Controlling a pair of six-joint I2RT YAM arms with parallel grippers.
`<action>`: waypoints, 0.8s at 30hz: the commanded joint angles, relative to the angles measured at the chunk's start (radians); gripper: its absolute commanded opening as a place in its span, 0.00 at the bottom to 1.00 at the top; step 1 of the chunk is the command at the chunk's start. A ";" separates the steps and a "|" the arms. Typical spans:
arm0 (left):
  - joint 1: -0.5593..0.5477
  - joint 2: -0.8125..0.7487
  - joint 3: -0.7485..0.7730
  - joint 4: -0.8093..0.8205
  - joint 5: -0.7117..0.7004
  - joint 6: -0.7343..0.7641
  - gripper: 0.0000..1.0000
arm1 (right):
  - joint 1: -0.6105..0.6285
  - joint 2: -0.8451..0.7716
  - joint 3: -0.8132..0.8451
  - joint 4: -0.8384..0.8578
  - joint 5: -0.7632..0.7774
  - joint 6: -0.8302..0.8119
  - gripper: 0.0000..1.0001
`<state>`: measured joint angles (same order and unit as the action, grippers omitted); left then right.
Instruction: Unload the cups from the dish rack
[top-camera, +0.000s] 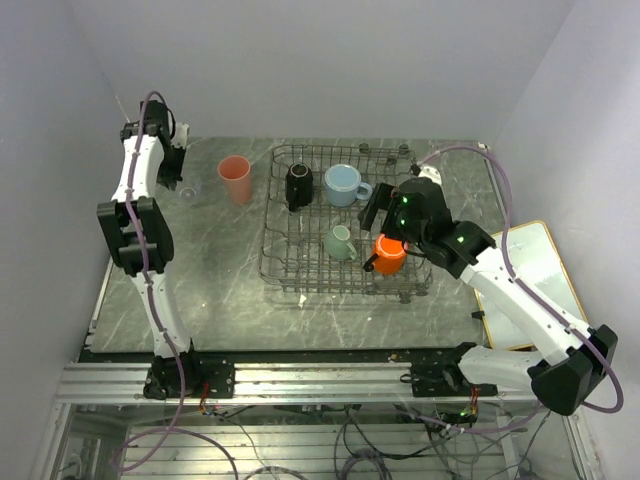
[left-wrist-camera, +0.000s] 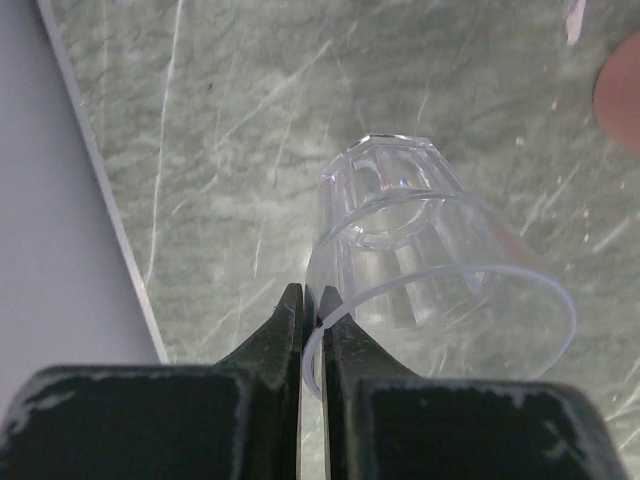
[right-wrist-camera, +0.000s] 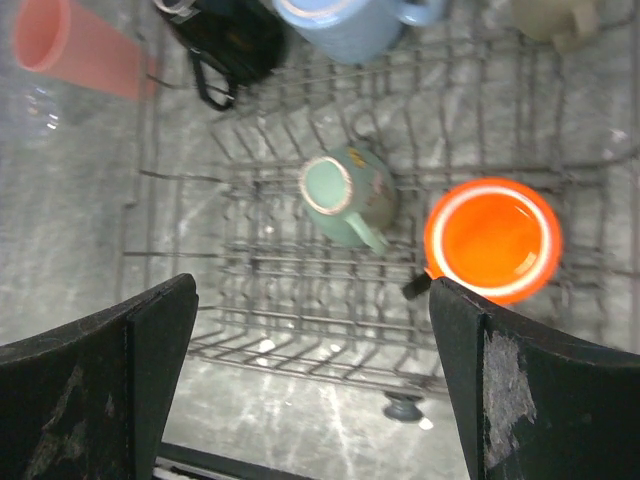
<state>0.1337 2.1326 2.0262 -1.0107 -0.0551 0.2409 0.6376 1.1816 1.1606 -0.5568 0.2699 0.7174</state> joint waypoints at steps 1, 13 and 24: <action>-0.004 0.106 0.158 -0.059 0.053 -0.051 0.07 | -0.002 -0.041 -0.054 -0.110 0.110 0.005 1.00; -0.021 0.238 0.272 -0.028 0.154 -0.079 0.07 | -0.004 -0.003 -0.151 -0.155 0.168 0.009 1.00; -0.020 0.206 0.229 0.090 0.229 -0.091 0.51 | -0.003 0.112 -0.189 -0.136 0.229 0.008 1.00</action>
<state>0.1207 2.3749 2.2555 -0.9878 0.1188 0.1585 0.6361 1.2602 0.9661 -0.7074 0.4492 0.7227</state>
